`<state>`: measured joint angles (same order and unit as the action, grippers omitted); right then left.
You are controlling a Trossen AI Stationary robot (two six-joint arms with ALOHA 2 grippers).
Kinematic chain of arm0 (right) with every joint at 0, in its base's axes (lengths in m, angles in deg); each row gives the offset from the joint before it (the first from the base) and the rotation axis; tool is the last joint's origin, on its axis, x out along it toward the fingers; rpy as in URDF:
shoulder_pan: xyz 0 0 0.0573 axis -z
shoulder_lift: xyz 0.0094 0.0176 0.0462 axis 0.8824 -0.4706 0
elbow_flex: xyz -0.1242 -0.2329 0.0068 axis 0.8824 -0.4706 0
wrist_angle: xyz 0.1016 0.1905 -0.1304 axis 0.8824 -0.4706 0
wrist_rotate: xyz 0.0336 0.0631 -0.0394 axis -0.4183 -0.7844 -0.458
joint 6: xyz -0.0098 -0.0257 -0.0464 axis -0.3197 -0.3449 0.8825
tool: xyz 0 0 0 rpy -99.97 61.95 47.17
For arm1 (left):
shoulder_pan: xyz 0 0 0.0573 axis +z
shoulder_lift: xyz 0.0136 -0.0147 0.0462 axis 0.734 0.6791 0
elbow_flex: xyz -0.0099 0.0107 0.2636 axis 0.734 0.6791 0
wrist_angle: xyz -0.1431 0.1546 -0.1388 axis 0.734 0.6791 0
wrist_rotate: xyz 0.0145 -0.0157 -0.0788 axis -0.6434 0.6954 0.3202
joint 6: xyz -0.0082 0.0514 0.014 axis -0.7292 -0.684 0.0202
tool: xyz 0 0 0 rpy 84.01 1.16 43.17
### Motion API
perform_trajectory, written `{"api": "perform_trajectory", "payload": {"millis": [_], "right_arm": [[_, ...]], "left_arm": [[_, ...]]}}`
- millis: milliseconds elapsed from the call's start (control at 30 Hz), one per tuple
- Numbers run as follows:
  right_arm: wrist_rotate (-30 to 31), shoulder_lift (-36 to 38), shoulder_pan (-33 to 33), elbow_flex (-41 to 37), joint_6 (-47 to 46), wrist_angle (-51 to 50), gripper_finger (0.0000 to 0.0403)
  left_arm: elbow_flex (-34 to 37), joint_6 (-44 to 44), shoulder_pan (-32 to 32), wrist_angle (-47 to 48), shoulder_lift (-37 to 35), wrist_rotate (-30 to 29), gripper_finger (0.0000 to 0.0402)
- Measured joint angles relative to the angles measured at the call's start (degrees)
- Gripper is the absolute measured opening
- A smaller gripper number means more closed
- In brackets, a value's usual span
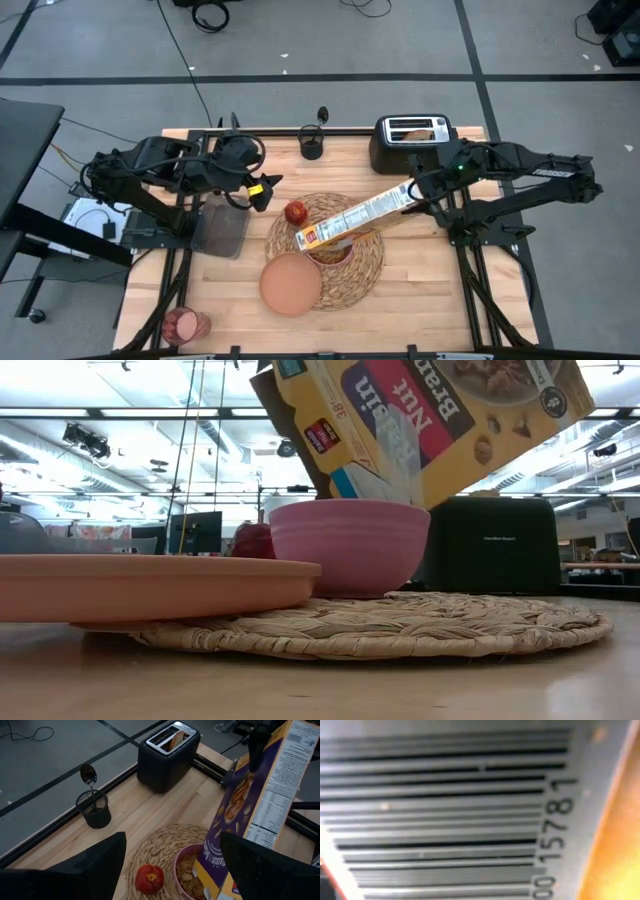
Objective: Arrange a breakfast setting
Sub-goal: Pour the cereal into the pink bowl
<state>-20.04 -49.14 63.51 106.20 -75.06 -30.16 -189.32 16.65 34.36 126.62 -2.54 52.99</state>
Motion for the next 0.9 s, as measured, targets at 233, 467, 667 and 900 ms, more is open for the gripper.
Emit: {"api": "perform_trajectory", "payload": {"millis": [233,467,667,900], "right_arm": [[0.62,0.26,0.11,6.00,0.96,-3.17,0.0206],[-0.16,2.86,1.79,4.50,-1.26,-5.32,0.0206],[-0.91,7.49,1.99,-0.11,-4.26,-2.08,0.0206],[-2.54,13.44,1.99,-5.51,-8.67,2.19,0.0206]], "left_arm": [[0.00,-0.02,-0.02,0.07,0.00,-0.25,0.0327],[0.00,1.78,-2.72,1.64,-0.27,-4.31,0.0327],[0.00,7.38,-7.99,1.58,-0.35,-5.77,0.0316],[0.02,13.55,-11.94,1.60,0.11,-7.06,0.0292]]}}
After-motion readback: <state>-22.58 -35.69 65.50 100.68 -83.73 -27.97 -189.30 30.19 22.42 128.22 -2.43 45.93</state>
